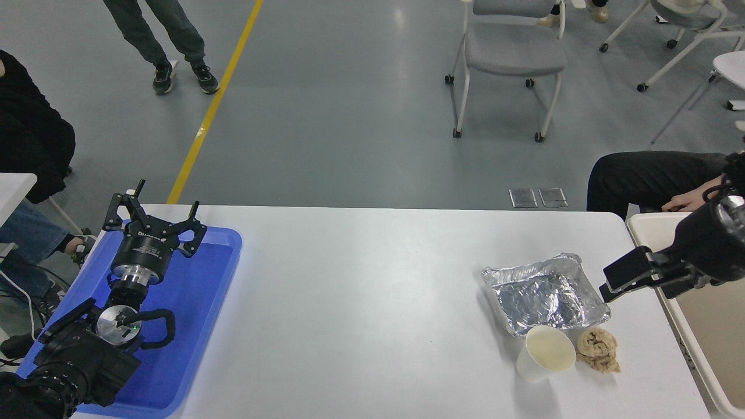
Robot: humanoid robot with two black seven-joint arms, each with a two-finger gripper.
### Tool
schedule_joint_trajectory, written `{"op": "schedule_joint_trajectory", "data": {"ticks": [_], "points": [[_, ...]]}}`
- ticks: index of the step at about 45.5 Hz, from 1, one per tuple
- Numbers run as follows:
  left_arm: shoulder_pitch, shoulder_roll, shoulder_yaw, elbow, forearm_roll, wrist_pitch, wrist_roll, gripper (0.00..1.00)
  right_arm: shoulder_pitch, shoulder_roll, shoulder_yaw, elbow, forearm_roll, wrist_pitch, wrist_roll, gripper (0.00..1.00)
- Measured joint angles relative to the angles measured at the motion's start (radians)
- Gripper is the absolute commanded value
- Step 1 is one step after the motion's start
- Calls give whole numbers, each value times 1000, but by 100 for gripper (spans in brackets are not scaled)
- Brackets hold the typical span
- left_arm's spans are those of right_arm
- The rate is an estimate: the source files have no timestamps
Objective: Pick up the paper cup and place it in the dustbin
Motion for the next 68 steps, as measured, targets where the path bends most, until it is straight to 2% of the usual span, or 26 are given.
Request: {"op": "schedule_joint_trajectory", "data": {"ticks": [28,50,53,57,61,67,68], "points": [[1,0,0,0,0,0,-1,100,-473,34,281,-204,-140,-95,-7,100],[1,0,0,0,0,0,-2,100,-670,81,389,-328,-242,-136,-17,93],[1,0,0,0,0,0,-2,100,-686,87,401,-339,-248,-138,-17,88],[1,0,0,0,0,0,-2,100,-700,95,411,-352,-254,-143,-18,73],[1,-1,0,0,0,0,-2,100,-710,101,417,-361,-257,-151,-18,49],[1,-1,0,0,0,0,-2,100,-719,111,423,-370,-260,-159,-18,27],[1,-1,0,0,0,0,-1,100,-720,112,423,-371,-261,-159,-18,19]]}}
